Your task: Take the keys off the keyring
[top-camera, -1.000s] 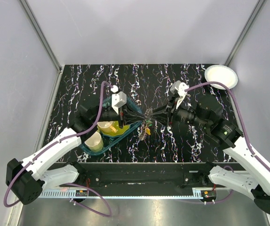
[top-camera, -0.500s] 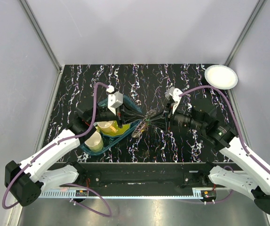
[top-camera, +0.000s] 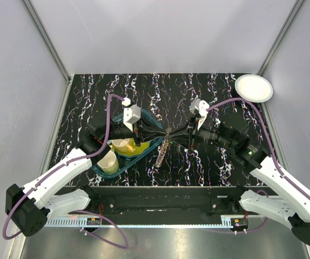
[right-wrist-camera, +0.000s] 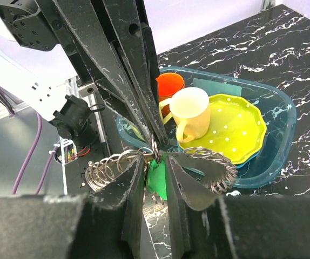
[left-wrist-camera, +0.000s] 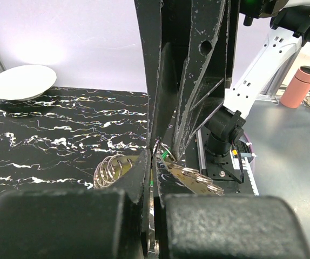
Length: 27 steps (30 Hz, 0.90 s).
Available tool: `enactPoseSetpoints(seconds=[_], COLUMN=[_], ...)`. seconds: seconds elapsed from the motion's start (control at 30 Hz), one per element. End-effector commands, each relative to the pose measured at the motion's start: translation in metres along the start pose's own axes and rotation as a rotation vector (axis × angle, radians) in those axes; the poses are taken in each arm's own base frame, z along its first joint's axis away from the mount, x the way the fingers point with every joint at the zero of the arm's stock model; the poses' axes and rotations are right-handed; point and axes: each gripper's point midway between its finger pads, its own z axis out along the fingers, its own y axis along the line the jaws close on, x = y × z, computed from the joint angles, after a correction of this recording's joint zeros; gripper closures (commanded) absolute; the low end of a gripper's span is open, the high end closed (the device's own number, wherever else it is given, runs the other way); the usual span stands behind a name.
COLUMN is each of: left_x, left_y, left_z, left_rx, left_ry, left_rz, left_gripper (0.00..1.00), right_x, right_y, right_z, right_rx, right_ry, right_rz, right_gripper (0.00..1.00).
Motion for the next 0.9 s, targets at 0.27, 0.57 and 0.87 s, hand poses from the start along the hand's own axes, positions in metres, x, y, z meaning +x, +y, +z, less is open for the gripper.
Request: enactPoseSetpoints(seconds=[0.27,0.57,0.87], left_x=[-0.025,-0.022,-0.017], left_y=[-0.011,-0.007,-0.012], left_z=[-0.001,0.002,-0.004], left_rx=[0.043,0.034,0.059], left_ry=[-0.082,-0.021,0.111], left_rz=[0.100,0.057,0.058], left_gripper=[1.00,0.75,0.63], right_x=[-0.011,-0.009,0.003], right_y=[0.001,0.000,0.007], right_z=[0.006,0.000,-0.008], right_rx=[-0.048,-0.050,-0.097], right_ry=[-0.078,-0.077,0.070], right_rz=[-0.106,-0.236,-0.254], right_gripper=[1.00,1.00,1.00])
